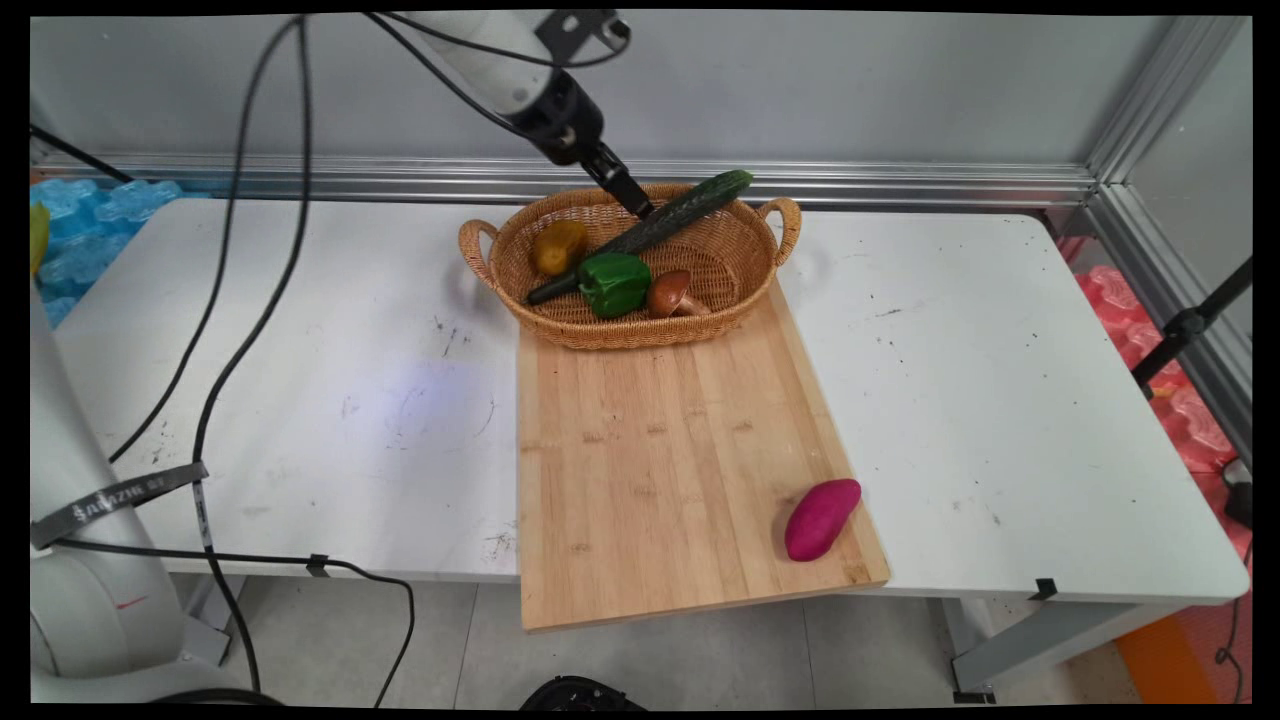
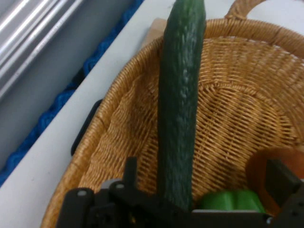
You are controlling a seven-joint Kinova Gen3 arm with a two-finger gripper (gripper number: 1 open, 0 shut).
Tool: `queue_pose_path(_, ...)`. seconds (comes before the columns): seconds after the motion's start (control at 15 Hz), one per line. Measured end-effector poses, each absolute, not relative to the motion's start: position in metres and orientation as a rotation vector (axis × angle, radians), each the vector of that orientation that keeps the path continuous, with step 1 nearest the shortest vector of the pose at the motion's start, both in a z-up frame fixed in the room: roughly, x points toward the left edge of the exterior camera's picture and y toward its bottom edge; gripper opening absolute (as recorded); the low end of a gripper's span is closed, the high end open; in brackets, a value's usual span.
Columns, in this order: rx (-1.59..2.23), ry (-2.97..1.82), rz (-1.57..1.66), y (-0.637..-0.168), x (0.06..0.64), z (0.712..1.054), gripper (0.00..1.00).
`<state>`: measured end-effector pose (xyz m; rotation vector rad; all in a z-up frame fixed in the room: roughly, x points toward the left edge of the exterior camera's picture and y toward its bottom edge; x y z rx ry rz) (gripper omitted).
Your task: Pick up the cucumber from the vegetable basket, then place the picked object on the cutting board
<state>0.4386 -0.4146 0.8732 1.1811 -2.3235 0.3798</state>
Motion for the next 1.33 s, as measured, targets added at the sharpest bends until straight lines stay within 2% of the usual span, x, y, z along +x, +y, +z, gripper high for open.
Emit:
queue_pose_path(0.4,1.219,-2.346,0.345,-0.448,0.422,0.832,1.00)
queue_pose_path(0.8,1.209,-2.376,0.327,-0.468,0.417,0.817,1.00)
queue_pose_path(0.87,1.201,-2.383,0.321,-0.470,0.416,0.816,0.00)
queue_pose_path(1.33,1.151,-2.426,0.311,-0.477,0.416,0.814,0.00)
